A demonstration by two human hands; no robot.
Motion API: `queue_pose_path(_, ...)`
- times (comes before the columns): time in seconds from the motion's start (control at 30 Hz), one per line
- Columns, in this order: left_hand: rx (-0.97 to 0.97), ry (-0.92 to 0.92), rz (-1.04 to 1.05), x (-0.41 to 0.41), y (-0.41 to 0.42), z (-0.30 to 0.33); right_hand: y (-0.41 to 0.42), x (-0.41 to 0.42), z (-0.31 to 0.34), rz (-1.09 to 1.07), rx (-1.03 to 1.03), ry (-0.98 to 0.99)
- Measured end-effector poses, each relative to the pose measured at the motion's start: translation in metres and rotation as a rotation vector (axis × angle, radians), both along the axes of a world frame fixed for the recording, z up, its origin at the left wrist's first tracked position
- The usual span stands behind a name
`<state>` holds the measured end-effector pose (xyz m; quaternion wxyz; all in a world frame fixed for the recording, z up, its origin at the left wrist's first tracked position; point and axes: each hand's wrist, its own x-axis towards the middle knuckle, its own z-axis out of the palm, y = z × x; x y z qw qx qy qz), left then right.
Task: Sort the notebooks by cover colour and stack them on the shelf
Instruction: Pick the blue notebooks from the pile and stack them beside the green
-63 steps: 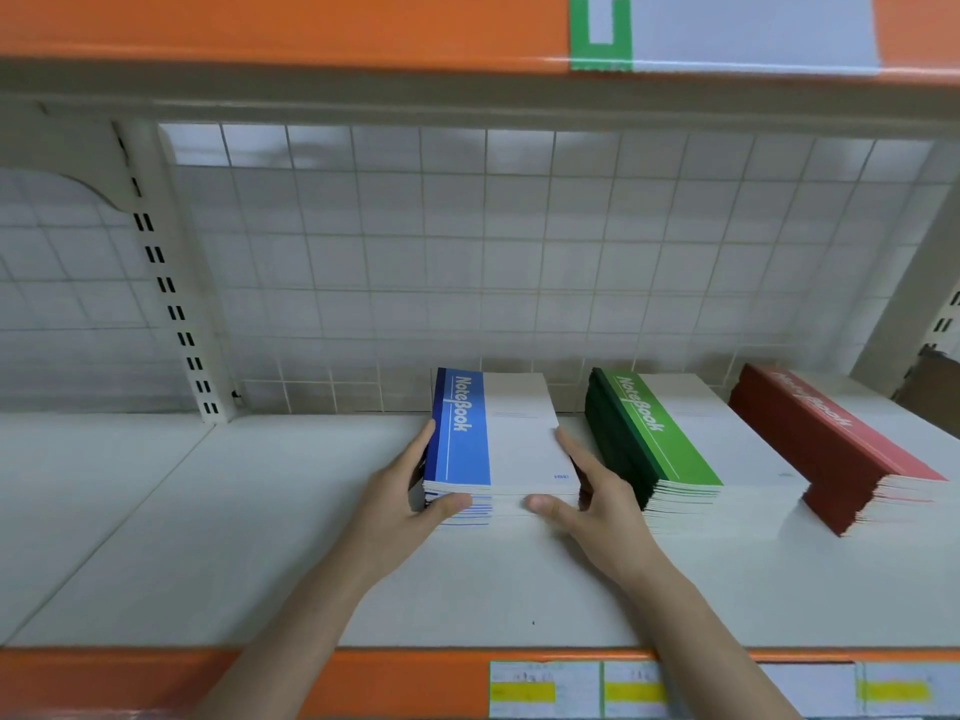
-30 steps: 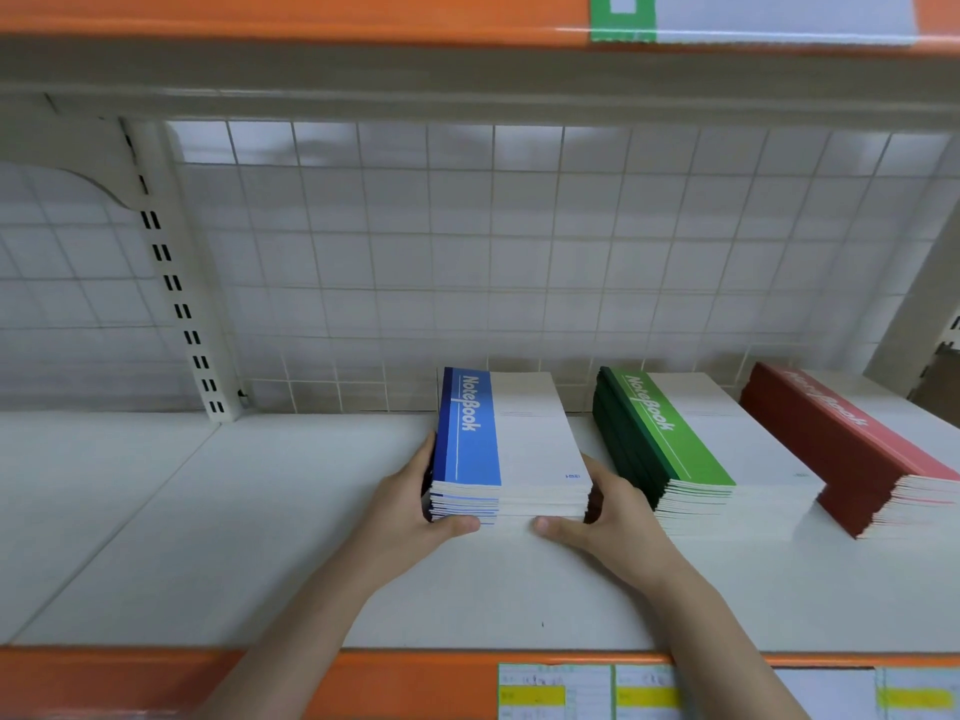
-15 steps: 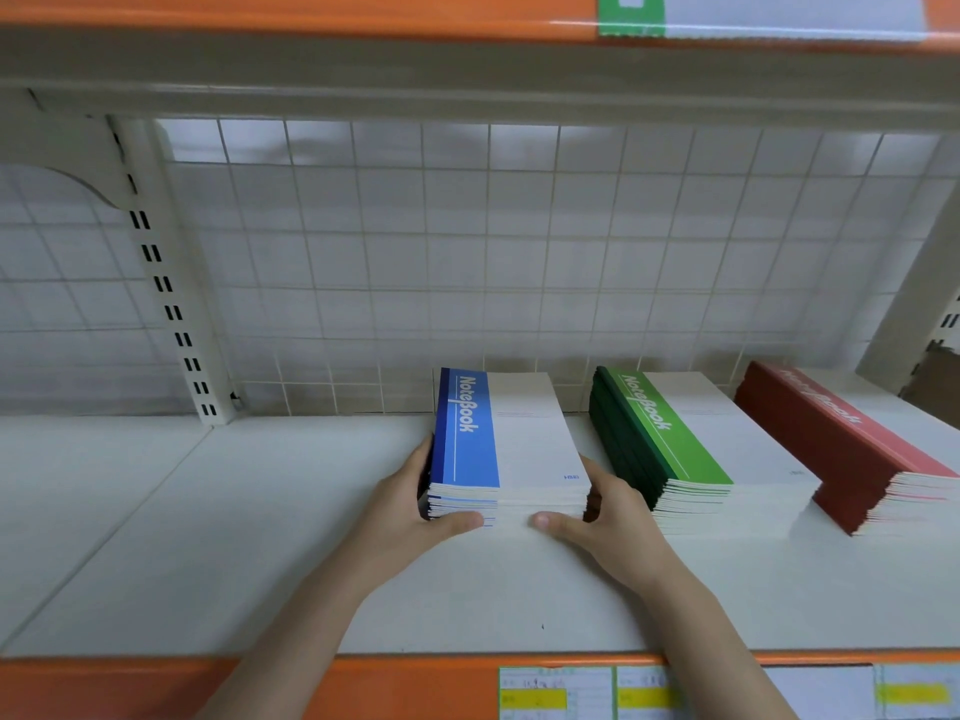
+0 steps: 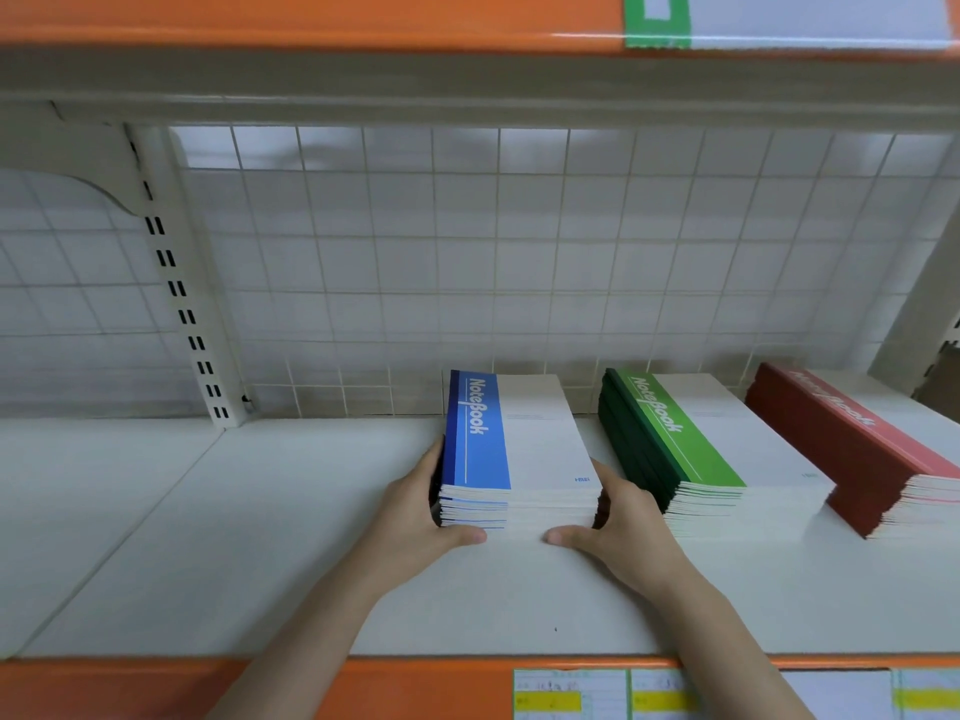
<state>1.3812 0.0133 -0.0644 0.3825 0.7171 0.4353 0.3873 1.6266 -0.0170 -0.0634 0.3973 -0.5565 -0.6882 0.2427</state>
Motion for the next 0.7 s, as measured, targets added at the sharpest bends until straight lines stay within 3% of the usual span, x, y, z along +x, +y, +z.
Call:
queue_pose_path(0.37,-0.064,-0.146,-0.087,0.001,-0.003,0.003,-0.008,-0.008,0.009,0.035,-0.007,0.110)
queue_pose_path(0.47,-0.008,-0.079,-0.060,0.002,-0.004,0.007,-0.008,-0.013,0.011,0.053,0.037,0.216)
queue_pose_path(0.7,0.074,0.018,0.004,0.003,0.000,0.001,-0.004,-0.011,0.007,0.024,0.068,0.197)
